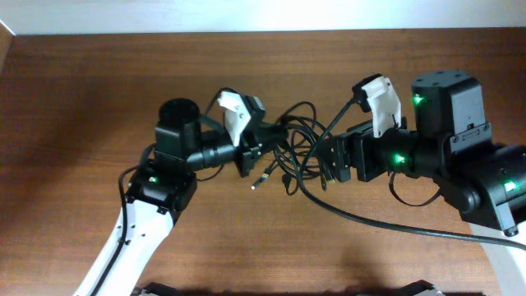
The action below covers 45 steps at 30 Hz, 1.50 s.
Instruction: Untangle cables
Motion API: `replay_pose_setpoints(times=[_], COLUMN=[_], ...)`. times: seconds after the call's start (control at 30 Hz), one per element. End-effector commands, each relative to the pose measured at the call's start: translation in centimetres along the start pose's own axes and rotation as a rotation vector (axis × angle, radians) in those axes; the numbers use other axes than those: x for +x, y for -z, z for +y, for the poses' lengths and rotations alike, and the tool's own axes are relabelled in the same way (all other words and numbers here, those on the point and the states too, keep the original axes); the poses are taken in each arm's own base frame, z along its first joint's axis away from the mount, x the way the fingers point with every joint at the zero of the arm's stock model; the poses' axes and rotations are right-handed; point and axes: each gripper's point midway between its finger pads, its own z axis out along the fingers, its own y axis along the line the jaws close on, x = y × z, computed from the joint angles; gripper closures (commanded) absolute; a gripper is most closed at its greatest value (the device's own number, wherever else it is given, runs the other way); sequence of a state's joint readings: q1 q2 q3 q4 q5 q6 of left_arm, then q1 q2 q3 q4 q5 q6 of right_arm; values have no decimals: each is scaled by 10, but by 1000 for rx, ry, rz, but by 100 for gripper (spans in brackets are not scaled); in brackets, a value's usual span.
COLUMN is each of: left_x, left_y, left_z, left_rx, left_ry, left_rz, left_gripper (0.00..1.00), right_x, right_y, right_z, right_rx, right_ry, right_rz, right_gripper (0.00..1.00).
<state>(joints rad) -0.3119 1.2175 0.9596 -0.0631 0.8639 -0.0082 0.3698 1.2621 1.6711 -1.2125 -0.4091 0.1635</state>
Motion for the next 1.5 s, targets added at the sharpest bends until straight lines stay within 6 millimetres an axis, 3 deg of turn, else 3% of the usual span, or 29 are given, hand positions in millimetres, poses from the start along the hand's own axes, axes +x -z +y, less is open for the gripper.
replay_pose_setpoints(times=[0.0,0.07,0.2,0.37,0.5,0.7,0.83,1.03,1.13,1.17,1.23,1.33,1.4,1.43,1.47], left_x=[-8,-10,-11,-32,-36,-36,-36,-46,-49,-48,-48,-48,-48,-49,-49], left_y=[16,26,36,37,38,35,32,9,0,-2,-4,-4,-3,-2,-1], left_z=[25,45,67,66,65,54,44,6,-2,-5,-9,-4,1,3,6], left_rx=[-88,-171,-269,-221,-190,-126,-78,35,39,44,53,30,3,-4,-15], left_ry=[121,242,497,730,941,956,954,880,863,863,861,830,824,824,808], left_rz=[-36,-62,-119,-225,-264,-232,-200,-166,-176,-171,-163,-178,-192,-196,-203], left_gripper=[100,100,100,100,100,100,100,100,100,100,100,100,100,93,79], right_x=[0,1,2,2,-1,-14,-27,-35,-34,-34,-34,-34,-32,-32,-31], right_y=[7,7,6,-1,-16,-31,-33,-32,-32,-32,-32,-32,-32,-32,-32], right_z=[-25,-23,-15,-17,-18,-19,-7,0,6,6,6,5,5,4,-1], right_rx=[156,146,102,101,77,53,-14,-57,-88,-89,-87,-85,-83,-76,-52], right_ry=[-87,-88,-92,-107,-127,-119,-95,-76,-55,-47,-47,-49,-51,-52,-58], right_rz=[-23,-16,-9,12,40,24,-18,-47,-40,-40,-41,-40,-36,-35,-33], right_gripper=[9,8,8,8,8,8,8,8,8,16,53,96,96,96,96])
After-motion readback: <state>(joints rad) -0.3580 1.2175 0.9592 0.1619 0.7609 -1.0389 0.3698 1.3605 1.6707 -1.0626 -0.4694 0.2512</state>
